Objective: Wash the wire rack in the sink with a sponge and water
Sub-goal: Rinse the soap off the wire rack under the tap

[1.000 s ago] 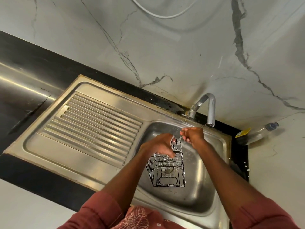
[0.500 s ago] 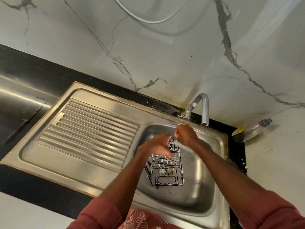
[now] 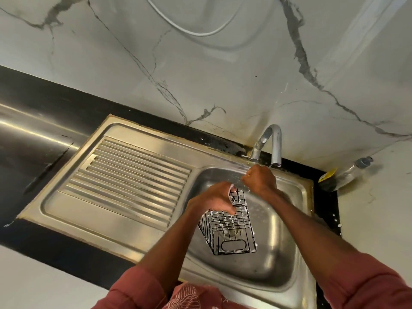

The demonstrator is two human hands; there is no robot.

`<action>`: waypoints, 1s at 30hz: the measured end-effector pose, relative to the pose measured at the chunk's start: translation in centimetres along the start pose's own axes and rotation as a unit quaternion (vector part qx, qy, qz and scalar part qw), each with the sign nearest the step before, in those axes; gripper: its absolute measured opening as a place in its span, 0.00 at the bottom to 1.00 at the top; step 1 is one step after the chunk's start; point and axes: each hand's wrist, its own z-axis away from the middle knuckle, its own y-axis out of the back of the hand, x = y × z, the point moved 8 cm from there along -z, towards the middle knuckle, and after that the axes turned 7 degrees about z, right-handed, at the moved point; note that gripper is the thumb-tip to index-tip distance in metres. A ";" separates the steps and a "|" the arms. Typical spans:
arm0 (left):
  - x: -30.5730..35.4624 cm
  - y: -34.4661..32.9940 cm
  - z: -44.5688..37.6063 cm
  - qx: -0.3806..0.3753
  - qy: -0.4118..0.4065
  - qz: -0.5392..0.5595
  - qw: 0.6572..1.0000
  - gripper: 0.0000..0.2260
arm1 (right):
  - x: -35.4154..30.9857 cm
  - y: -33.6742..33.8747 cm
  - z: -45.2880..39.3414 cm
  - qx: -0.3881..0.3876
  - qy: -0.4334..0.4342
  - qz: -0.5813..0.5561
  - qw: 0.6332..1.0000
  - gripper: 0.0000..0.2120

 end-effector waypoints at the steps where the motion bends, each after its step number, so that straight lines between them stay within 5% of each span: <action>1: -0.1 0.0 0.0 0.005 -0.001 -0.002 1.000 0.34 | 0.0 0.3 0.2 0.019 -0.003 -0.004 1.000 0.05; 3: -0.3 -0.3 0.1 0.012 -0.002 -0.008 1.000 0.36 | 0.0 0.0 0.5 -0.002 0.016 -0.060 0.998 0.11; 6: -0.1 -0.8 0.2 0.021 -0.009 -0.019 1.000 0.38 | 0.2 -2.0 1.6 -0.148 0.091 -0.141 0.975 0.15; 9: 0.5 -1.0 -0.1 0.017 -0.023 -0.021 0.999 0.37 | 1.8 -1.7 4.9 -0.271 0.119 -0.199 0.934 0.34; 13: 1.7 -1.2 -2.0 -0.005 -0.028 -0.031 0.999 0.30 | 3.8 -1.7 10.9 -0.343 0.131 -0.234 0.900 0.54; 16: 4.2 -2.3 -3.7 -0.036 -0.049 -0.043 0.997 0.28 | 5.4 -2.8 11.9 -0.272 0.092 -0.333 0.898 0.63; 22: 7.3 -5.2 -6.2 -0.160 -0.030 -0.041 0.986 0.35 | 8.7 -0.8 10.6 -0.059 -0.011 -0.408 0.911 0.38; 24: 7.0 -5.6 -7.0 -0.218 0.032 0.064 0.973 0.30 | 9.9 -0.9 10.5 -0.055 -0.031 -0.415 0.908 0.37; 27: 5.9 -4.4 -9.1 -0.204 0.094 0.297 0.928 0.19 | 10.9 -0.8 10.7 -0.052 -0.065 -0.412 0.907 0.38; 30: 4.5 -3.4 -11.4 -0.110 0.121 0.427 0.889 0.28 | 11.5 -1.5 10.3 -0.058 -0.093 -0.410 0.906 0.39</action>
